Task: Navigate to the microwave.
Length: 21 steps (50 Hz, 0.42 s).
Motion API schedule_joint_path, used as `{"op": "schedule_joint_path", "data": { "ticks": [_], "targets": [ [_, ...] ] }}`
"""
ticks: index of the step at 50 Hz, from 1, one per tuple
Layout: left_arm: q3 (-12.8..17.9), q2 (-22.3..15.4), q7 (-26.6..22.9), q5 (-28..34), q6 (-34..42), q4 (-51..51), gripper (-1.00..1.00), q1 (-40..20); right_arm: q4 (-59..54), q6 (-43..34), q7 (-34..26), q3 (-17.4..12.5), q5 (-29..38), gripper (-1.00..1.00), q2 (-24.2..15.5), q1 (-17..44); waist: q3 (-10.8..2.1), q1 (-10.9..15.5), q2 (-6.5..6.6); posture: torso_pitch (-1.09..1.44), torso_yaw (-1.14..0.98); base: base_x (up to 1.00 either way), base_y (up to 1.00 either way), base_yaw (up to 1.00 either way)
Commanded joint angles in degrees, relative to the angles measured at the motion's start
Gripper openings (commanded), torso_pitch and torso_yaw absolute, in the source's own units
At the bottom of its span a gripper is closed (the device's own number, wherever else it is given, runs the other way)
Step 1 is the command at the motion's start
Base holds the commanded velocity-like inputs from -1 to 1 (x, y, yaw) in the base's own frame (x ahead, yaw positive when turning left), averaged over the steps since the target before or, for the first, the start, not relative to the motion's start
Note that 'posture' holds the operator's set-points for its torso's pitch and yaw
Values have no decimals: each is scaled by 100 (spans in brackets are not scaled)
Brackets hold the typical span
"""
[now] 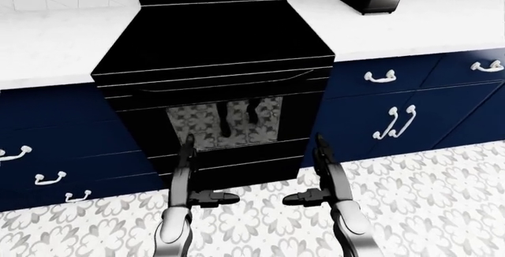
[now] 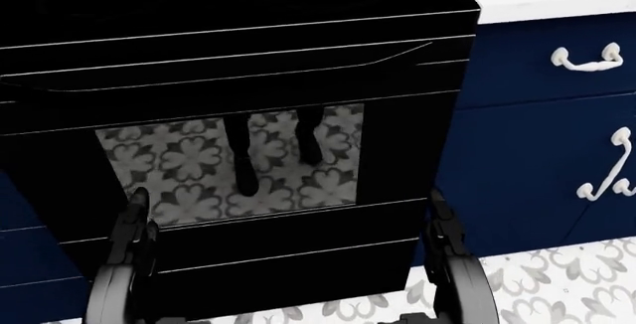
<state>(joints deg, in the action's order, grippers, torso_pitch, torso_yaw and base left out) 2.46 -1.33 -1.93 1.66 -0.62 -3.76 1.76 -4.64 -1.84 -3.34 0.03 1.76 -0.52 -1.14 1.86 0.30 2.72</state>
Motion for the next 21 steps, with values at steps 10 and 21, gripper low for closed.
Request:
{"op": "schedule_joint_path", "data": {
  "ticks": [10, 21],
  "targets": [
    [-99, 27, -48, -8, -202, 226, 100, -121, 269, 236, 36, -123, -10, 100, -52, 127, -44, 38, -274, 0, 0, 0, 0, 0],
    [-106, 32, -54, -4, -172, 269, 100, -104, 298, 226, 27, -125, -28, 100, -50, 117, -166, 52, -371, 0, 0, 0, 0, 0]
  ]
}}
